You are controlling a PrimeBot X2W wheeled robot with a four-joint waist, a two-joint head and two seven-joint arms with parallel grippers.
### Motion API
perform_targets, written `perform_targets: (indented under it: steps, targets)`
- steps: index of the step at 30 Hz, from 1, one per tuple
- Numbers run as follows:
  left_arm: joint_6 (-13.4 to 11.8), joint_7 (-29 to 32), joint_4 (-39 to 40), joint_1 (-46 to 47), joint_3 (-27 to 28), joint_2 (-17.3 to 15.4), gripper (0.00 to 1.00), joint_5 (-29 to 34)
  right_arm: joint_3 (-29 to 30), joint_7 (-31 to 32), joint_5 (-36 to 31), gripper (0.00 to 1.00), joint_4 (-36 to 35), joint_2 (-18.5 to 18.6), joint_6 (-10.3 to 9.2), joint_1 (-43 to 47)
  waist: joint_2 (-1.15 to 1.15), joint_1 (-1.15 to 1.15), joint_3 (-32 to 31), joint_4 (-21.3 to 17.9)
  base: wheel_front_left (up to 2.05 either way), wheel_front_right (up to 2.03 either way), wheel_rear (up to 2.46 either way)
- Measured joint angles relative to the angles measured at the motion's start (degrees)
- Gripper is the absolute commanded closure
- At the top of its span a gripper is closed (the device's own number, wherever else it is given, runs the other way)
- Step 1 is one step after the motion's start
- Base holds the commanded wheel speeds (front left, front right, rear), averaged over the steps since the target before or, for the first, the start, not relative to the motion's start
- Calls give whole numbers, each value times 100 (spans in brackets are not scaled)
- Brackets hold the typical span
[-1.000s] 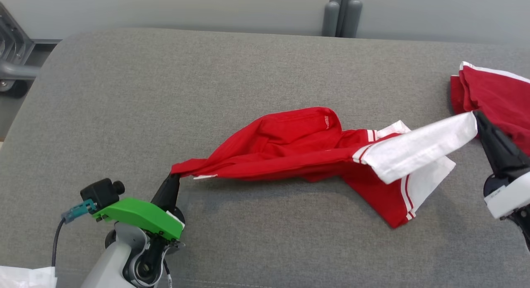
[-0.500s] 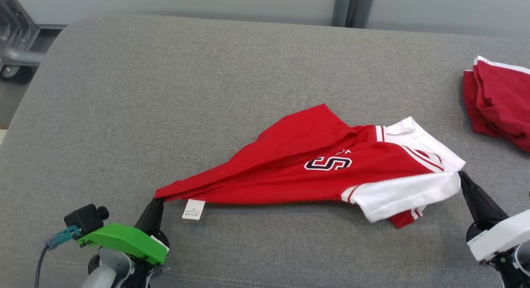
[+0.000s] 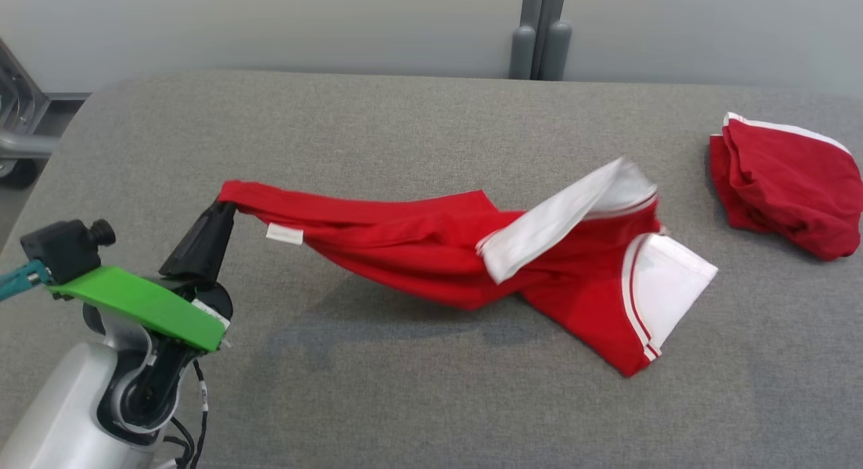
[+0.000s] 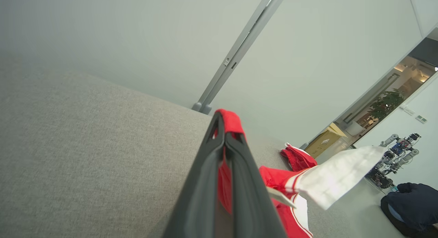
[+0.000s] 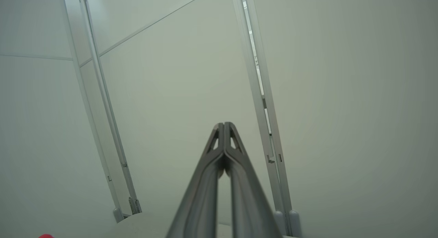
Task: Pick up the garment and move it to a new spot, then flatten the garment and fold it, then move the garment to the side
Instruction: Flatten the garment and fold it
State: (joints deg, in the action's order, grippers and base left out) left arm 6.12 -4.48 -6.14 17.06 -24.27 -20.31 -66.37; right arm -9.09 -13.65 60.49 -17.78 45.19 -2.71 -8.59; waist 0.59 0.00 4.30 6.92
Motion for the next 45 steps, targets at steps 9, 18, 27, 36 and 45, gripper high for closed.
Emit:
perform_targets:
  steps: [9, 18, 27, 36, 45]
  targets:
    - [-101, 504, 1503, 2, 594, -559, 100, -661, 742, -24, 577, 100, -1011, 194, 109, -131, 0, 0, -542, -130, 0, 0, 0]
    - [-872, 1004, 1931, -799, 762, -890, 100, -1093, -492, 672, 486, 0, -844, 297, -87, 1305, 0, 0, -544, -373, 0, 0, 0]
    - [-1137, 1070, 2060, -891, 1166, -1116, 100, -1154, -1920, 667, -432, 0, -546, -524, -88, 1372, 0, 0, 43, -425, 0, 0, 0]
    - [-1137, 1134, 2209, -609, 1140, -1096, 100, -1160, -3192, 906, -1152, 0, 858, -1584, -40, 914, 0, 0, 633, -319, 0, 0, 0]
    - [-1137, 1148, 2198, -494, 1126, -1078, 100, -1154, -3740, 1177, -1260, 14, 2012, -2224, 129, 508, 0, 0, 822, -65, 0, 0, 0]
